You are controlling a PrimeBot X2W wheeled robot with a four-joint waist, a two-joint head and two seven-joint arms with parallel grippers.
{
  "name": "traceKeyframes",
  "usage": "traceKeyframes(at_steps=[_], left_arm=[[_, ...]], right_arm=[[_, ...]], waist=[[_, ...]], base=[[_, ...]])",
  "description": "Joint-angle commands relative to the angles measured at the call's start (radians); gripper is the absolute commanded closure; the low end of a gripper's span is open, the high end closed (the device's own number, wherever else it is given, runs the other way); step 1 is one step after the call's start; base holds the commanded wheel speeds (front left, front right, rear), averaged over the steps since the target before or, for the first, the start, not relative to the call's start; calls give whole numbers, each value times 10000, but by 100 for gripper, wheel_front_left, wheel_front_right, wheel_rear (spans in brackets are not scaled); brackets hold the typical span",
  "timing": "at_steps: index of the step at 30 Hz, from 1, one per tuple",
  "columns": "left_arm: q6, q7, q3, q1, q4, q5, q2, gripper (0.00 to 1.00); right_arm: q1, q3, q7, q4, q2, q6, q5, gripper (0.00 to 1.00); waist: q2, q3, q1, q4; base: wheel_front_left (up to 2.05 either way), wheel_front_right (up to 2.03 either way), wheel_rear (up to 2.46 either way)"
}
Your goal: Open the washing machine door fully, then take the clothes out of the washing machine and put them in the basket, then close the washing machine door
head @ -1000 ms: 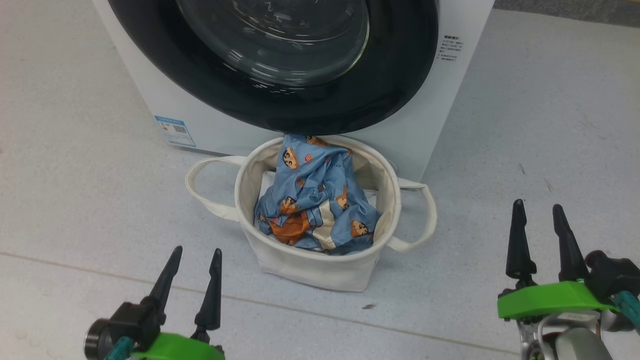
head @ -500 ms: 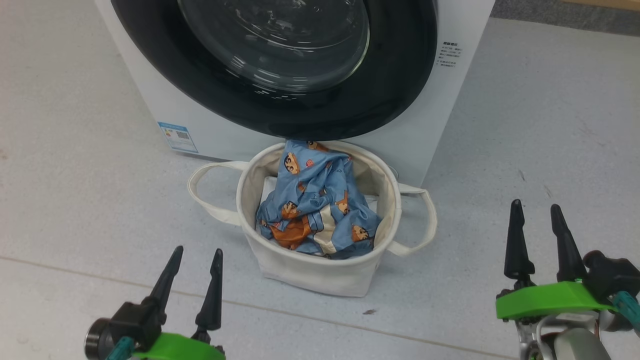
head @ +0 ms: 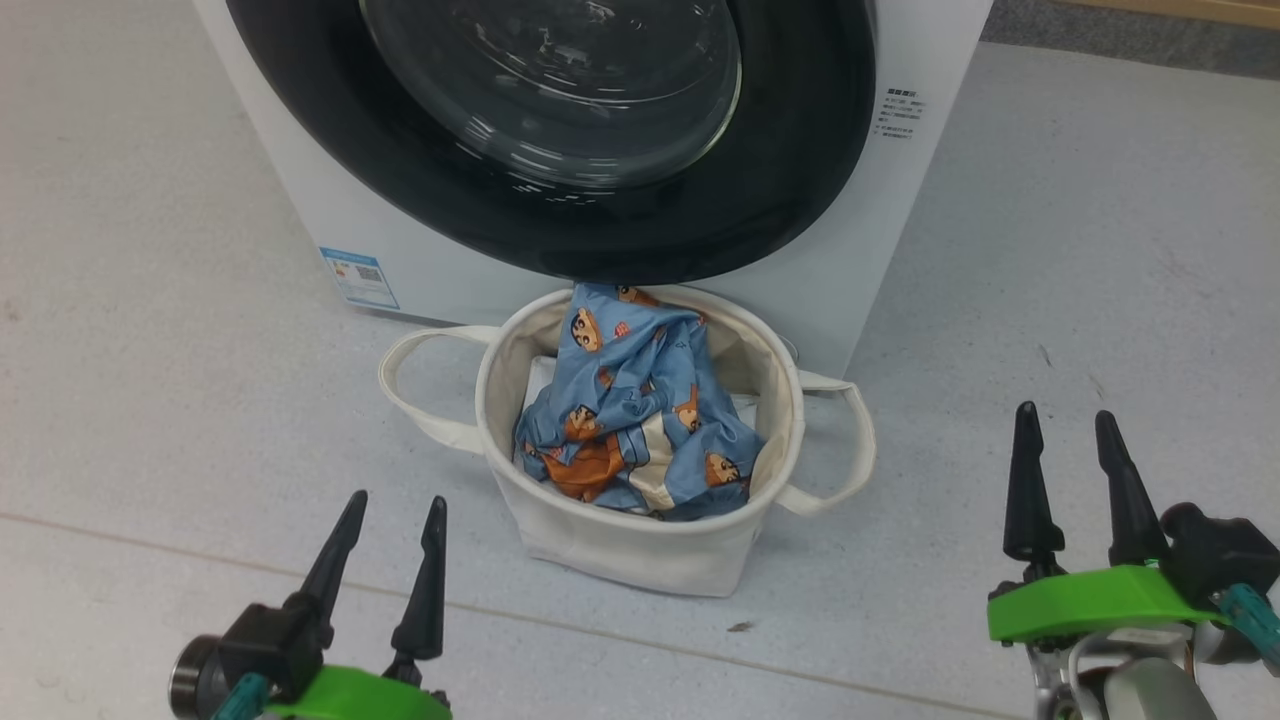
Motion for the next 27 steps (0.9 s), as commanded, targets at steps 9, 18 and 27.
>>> traceKeyframes(at_steps=[9,18,27], left_arm=[[-55,-120,430,-185,-320,200,95,0],[13,13,79,15,64,96,-11,100],[19,166,86,148,398,-739,6,100]], right_arm=[[-74,275,-46,-270,12,0,-118,0],[3,87,2,99,2,2,-71,100],[108,119,142,506,-35,2,695,100]], waist=[[-1,-114,0,11],[-1,-189,0,35],[-1,-260,22,35]], base=[[0,0,0],[0,0,0],[0,0,0]])
